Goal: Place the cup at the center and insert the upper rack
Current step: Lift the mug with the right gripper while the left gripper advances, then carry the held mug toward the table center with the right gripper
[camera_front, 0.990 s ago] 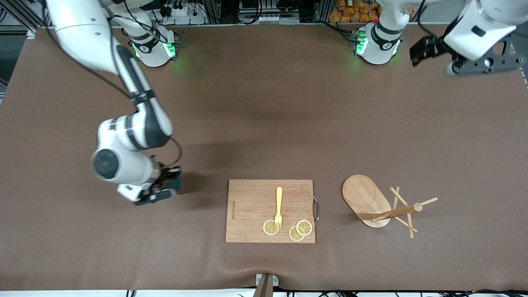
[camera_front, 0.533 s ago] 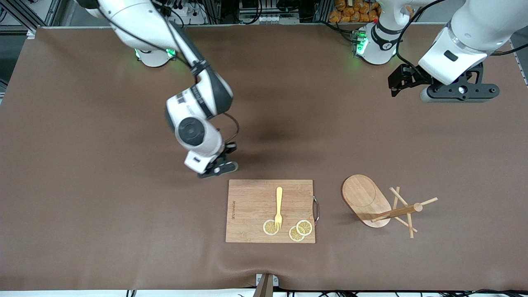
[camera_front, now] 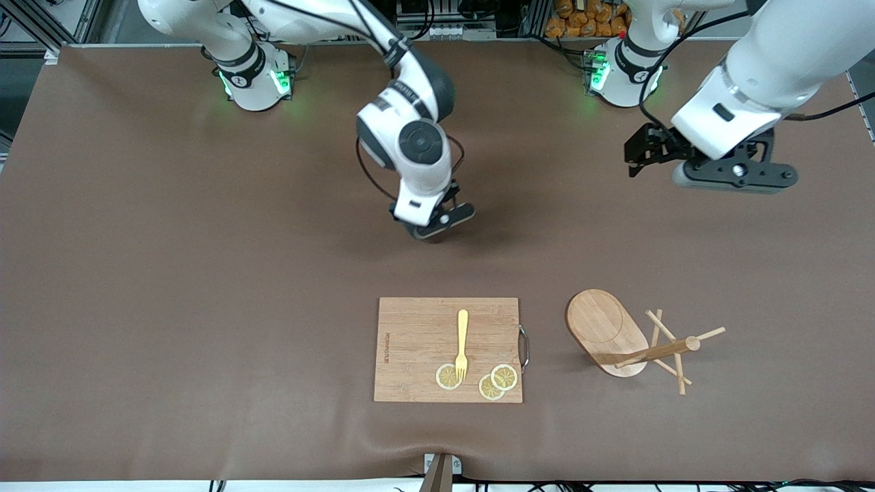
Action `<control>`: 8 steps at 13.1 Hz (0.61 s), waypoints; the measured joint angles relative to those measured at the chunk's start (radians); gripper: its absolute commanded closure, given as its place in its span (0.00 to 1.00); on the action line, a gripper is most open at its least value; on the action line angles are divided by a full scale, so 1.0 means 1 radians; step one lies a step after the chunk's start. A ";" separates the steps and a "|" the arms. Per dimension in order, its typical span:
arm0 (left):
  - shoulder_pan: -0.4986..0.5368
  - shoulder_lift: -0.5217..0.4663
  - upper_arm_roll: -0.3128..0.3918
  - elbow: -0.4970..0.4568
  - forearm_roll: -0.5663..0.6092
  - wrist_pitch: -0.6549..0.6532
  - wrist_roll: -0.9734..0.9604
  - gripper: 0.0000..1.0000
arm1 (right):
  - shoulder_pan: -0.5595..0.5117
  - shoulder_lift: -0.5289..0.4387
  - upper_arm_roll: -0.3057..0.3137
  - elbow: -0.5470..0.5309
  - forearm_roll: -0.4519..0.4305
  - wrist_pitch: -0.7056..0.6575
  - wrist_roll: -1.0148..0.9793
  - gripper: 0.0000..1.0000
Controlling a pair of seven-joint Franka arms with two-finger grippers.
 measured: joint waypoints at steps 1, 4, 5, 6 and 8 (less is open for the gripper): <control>-0.007 0.014 -0.001 0.000 -0.012 0.011 0.000 0.00 | 0.020 0.003 0.000 0.000 0.000 0.000 0.008 1.00; -0.013 0.034 -0.002 0.000 -0.038 0.043 0.000 0.00 | 0.053 0.030 -0.001 -0.001 0.000 0.000 0.009 1.00; -0.013 0.035 -0.002 0.000 -0.040 0.044 0.000 0.00 | 0.058 0.040 -0.001 -0.001 0.000 0.002 0.017 1.00; -0.013 0.036 -0.002 0.000 -0.040 0.044 0.000 0.00 | 0.060 0.047 -0.001 0.000 0.000 0.003 0.041 1.00; -0.019 0.043 -0.002 0.000 -0.041 0.044 0.000 0.00 | 0.060 0.055 -0.002 0.000 0.000 0.003 0.069 1.00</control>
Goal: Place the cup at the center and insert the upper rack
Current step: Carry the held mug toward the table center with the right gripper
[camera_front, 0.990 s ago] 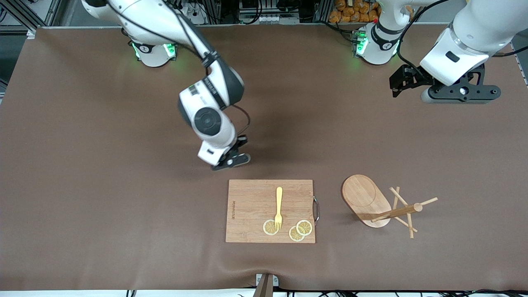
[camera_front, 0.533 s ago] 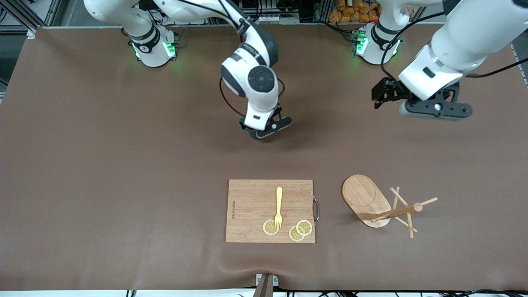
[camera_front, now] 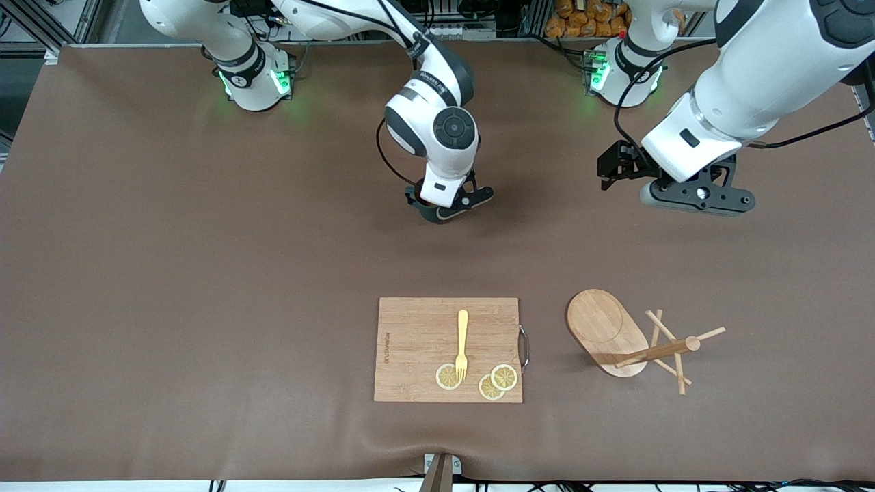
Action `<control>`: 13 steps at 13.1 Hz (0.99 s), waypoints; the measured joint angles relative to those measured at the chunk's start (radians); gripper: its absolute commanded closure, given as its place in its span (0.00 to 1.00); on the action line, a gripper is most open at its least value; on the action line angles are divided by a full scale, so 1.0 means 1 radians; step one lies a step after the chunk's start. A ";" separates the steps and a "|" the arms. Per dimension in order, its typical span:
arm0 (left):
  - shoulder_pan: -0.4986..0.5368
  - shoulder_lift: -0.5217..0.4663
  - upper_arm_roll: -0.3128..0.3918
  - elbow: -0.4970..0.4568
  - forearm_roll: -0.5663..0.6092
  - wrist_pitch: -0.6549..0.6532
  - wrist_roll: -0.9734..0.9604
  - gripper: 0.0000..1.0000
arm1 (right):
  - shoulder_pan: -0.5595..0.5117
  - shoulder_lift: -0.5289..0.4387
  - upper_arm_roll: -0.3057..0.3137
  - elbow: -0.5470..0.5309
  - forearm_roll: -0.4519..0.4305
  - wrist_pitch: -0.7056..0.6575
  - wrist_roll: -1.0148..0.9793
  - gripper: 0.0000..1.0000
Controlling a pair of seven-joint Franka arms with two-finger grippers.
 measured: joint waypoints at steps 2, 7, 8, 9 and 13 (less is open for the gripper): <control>-0.002 0.007 0.000 0.000 0.000 0.000 0.000 0.00 | 0.000 0.004 -0.001 0.000 0.002 0.000 0.047 1.00; -0.001 0.011 0.001 0.000 0.000 0.000 0.062 0.00 | 0.006 0.009 -0.001 0.000 0.002 0.003 0.080 1.00; 0.000 0.012 0.002 0.000 0.000 0.000 0.079 0.00 | 0.010 0.011 -0.001 0.000 0.002 0.008 0.082 1.00; 0.000 0.015 0.002 0.000 0.000 0.000 0.092 0.00 | 0.014 0.016 -0.001 0.000 0.002 0.016 0.087 1.00; 0.000 0.024 0.002 0.000 0.000 0.000 0.139 0.00 | 0.017 0.034 -0.001 0.000 0.005 0.035 0.158 1.00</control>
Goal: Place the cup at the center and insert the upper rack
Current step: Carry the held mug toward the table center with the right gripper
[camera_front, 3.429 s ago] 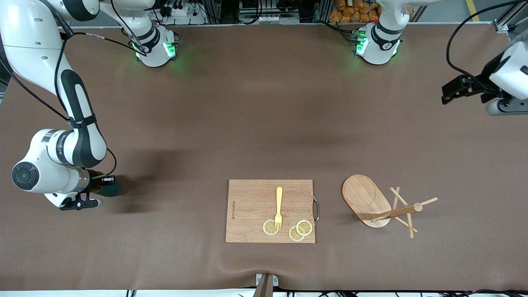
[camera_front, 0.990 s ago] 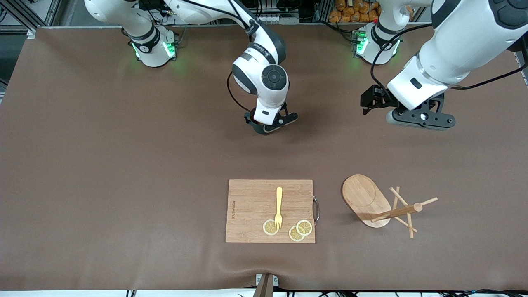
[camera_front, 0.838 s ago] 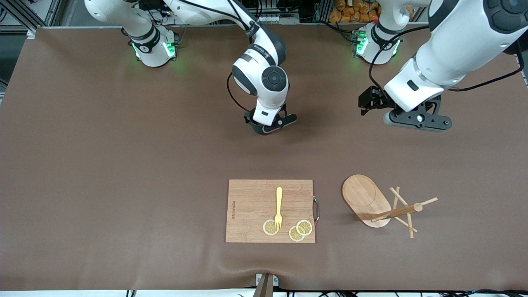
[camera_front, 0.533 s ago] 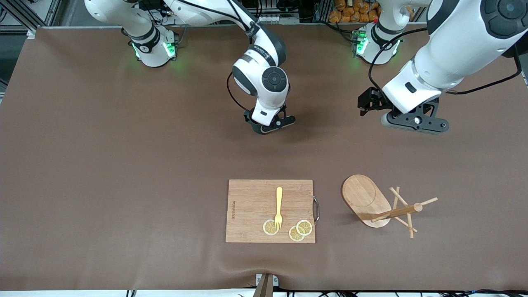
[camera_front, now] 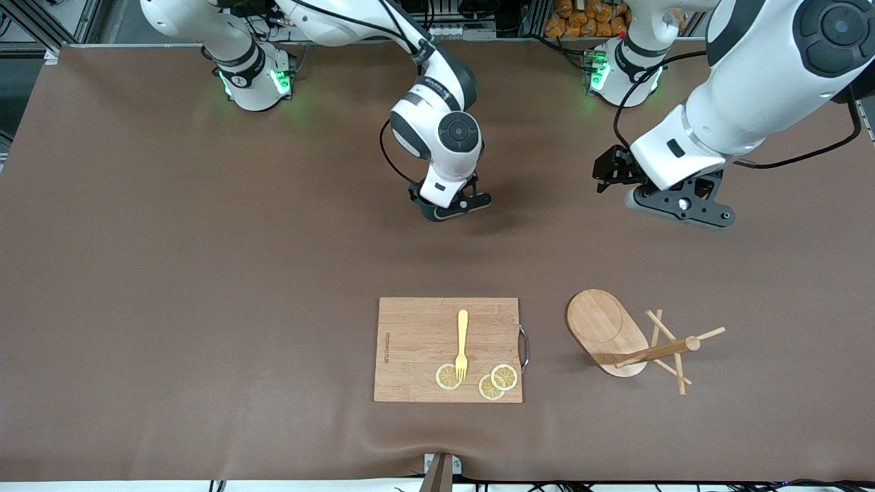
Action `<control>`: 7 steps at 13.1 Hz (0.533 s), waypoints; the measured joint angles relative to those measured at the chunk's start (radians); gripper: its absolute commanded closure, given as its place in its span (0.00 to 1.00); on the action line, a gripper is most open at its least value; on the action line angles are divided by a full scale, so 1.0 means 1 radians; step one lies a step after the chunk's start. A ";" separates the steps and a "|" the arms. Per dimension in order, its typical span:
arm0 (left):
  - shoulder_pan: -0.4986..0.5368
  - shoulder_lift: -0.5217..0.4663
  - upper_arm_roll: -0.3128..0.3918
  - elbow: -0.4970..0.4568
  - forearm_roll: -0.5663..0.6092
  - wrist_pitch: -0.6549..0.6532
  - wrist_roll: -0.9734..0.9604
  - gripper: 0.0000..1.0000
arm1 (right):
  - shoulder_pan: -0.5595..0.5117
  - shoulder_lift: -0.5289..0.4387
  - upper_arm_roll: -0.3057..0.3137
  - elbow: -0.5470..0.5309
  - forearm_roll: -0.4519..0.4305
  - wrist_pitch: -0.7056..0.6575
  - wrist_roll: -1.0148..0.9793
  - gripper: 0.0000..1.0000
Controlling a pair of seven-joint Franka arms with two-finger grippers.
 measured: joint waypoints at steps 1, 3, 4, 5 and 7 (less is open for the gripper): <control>0.000 0.000 0.000 0.000 0.000 0.000 0.001 0.00 | 0.001 0.002 0.000 0.000 0.000 0.000 0.011 1.00; 0.000 0.001 0.000 0.000 0.000 0.000 0.005 0.00 | 0.002 0.002 0.001 0.000 0.004 0.000 0.038 1.00; -0.001 0.002 0.000 0.000 0.000 0.000 0.014 0.00 | 0.003 0.002 0.001 0.000 0.005 0.000 0.056 0.86; -0.001 0.006 0.000 0.000 0.000 0.003 0.019 0.00 | 0.004 0.003 0.002 0.000 0.006 0.000 0.064 0.78; -0.002 0.012 -0.001 0.000 0.000 0.021 0.021 0.00 | 0.004 0.003 0.002 0.000 0.007 0.000 0.074 0.79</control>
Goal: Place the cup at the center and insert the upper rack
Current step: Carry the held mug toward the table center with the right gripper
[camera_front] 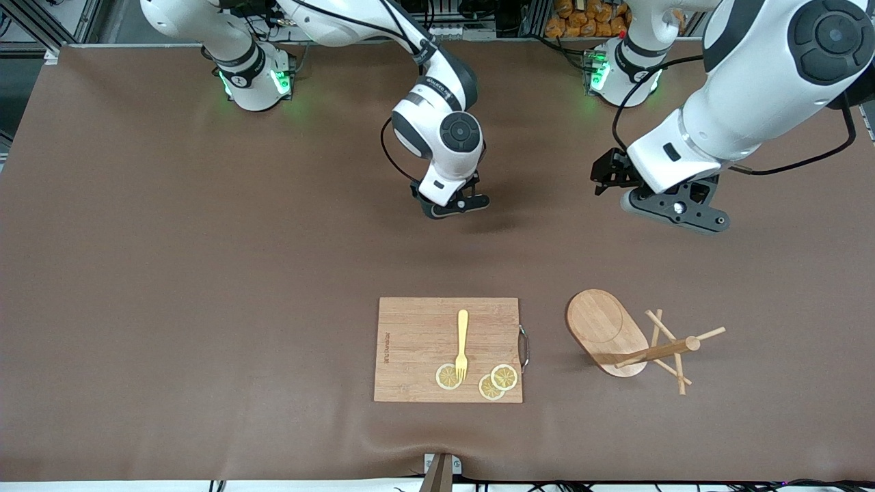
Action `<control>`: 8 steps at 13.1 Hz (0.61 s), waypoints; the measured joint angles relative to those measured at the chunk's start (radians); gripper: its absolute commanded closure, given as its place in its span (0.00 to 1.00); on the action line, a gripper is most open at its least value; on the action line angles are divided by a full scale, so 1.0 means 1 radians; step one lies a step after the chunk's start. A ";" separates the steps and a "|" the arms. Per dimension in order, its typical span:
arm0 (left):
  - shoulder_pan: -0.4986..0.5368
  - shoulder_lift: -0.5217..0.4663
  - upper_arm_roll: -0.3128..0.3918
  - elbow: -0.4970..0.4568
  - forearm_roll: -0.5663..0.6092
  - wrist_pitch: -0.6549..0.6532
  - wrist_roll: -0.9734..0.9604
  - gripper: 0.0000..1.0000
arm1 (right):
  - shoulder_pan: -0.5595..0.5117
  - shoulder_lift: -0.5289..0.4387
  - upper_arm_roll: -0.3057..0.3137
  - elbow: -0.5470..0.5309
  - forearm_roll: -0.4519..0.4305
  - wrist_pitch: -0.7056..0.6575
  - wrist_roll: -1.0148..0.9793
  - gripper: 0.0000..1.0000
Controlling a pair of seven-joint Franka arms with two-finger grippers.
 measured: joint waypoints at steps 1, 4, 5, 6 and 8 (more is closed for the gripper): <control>0.000 0.001 0.000 0.000 0.000 0.007 0.001 0.00 | 0.000 0.000 0.000 0.000 0.001 0.000 0.006 0.79; -0.001 0.001 -0.001 0.000 0.000 0.012 0.017 0.00 | 0.000 0.000 0.000 0.000 0.001 0.000 0.033 0.96; -0.001 0.001 -0.001 0.000 0.000 0.012 0.020 0.00 | 0.000 0.000 0.000 0.000 0.001 0.000 0.037 1.00; -0.001 0.001 -0.001 0.001 0.000 0.013 0.021 0.00 | 0.000 0.000 0.000 0.000 0.001 0.000 0.038 1.00; -0.001 0.001 -0.002 0.002 0.000 0.013 0.024 0.00 | 0.000 0.000 0.000 0.000 0.006 0.001 0.048 1.00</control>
